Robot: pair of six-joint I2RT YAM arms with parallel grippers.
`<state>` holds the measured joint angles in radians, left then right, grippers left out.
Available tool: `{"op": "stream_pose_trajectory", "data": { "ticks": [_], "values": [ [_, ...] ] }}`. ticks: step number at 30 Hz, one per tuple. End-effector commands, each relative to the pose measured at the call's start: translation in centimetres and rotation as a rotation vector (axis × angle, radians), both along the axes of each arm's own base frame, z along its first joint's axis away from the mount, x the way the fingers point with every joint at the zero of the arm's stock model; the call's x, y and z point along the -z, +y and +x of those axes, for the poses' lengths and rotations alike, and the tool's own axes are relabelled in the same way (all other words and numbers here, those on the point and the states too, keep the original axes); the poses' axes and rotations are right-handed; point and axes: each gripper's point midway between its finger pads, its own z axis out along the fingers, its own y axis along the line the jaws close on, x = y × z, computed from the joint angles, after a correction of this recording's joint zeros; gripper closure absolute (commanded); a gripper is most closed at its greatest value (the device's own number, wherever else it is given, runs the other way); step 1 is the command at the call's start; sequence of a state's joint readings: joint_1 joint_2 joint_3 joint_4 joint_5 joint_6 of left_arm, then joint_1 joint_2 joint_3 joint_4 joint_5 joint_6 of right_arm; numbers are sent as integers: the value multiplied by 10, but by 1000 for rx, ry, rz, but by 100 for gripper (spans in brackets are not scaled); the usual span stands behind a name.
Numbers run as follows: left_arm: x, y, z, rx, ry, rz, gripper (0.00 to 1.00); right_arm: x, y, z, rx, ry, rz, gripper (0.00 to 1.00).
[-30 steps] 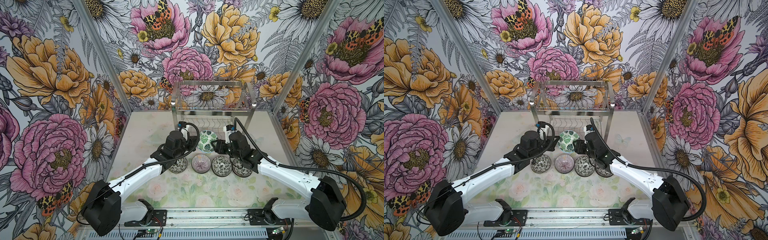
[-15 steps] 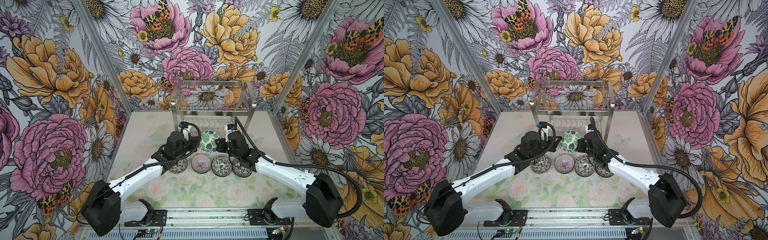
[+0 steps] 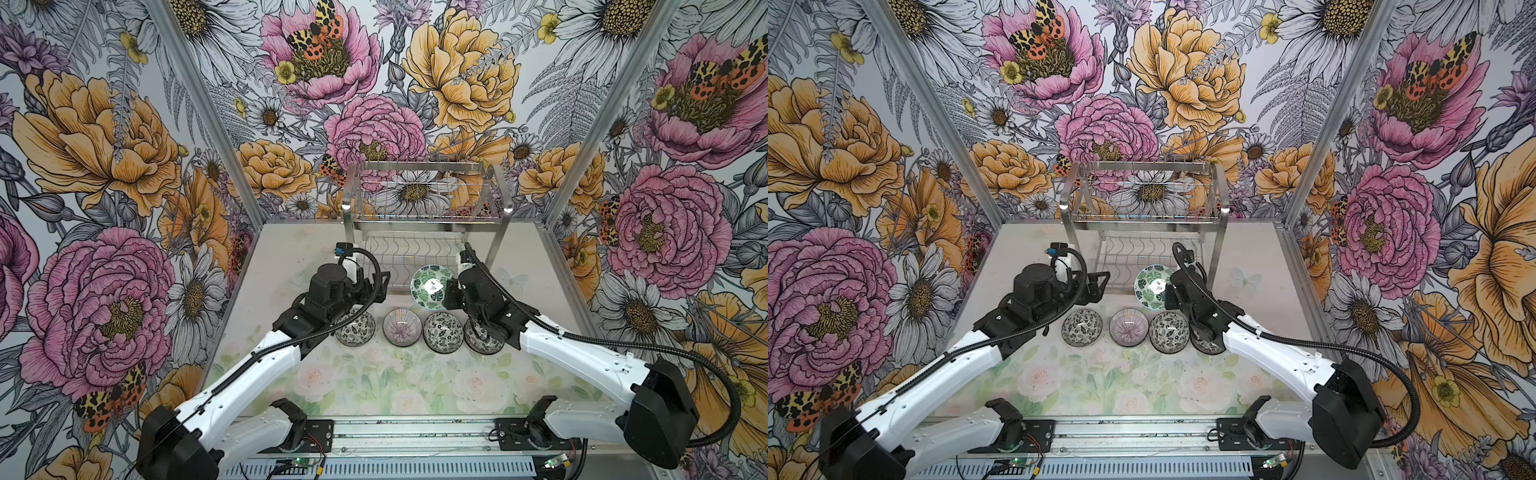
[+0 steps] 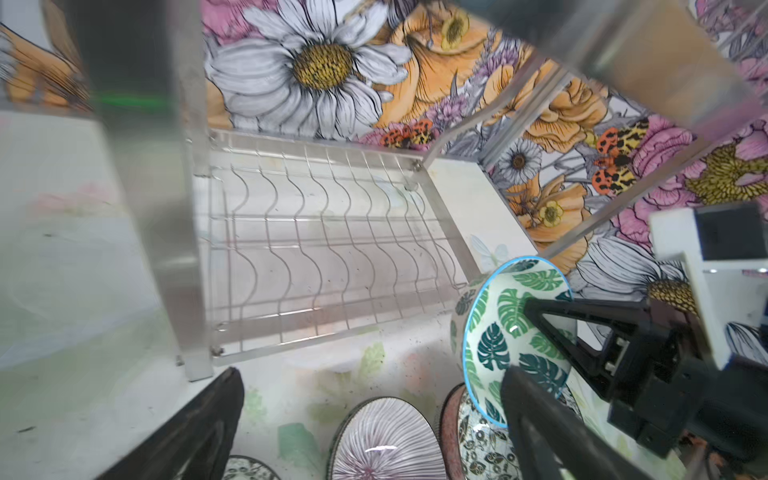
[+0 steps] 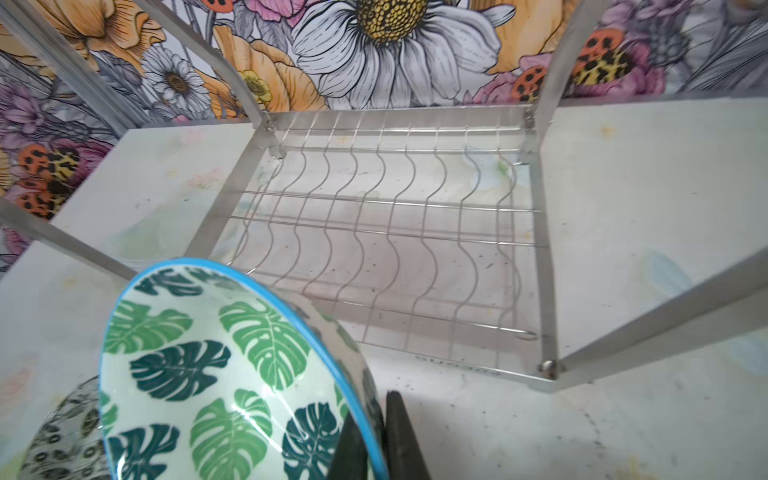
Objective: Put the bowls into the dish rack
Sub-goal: 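Carry the bowl into the rack with the right gripper while the left withdraws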
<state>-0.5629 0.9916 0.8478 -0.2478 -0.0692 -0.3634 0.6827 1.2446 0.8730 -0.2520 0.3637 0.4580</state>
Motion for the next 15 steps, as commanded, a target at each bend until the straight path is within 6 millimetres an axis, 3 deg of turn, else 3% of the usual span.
{"op": "stream_pose_trajectory", "data": {
  "ticks": [1, 8, 15],
  "values": [
    [-3, 43, -7, -118, -10, 120, 1, -38, -20, 9, 53, -144, -203, 100],
    [26, 101, 1, -298, 87, 106, 1, -59, -11, 15, 77, -245, -587, 100],
    [39, 123, 9, -357, 107, 80, 1, -72, -3, 22, 131, -321, -840, 100]
  ]
}}
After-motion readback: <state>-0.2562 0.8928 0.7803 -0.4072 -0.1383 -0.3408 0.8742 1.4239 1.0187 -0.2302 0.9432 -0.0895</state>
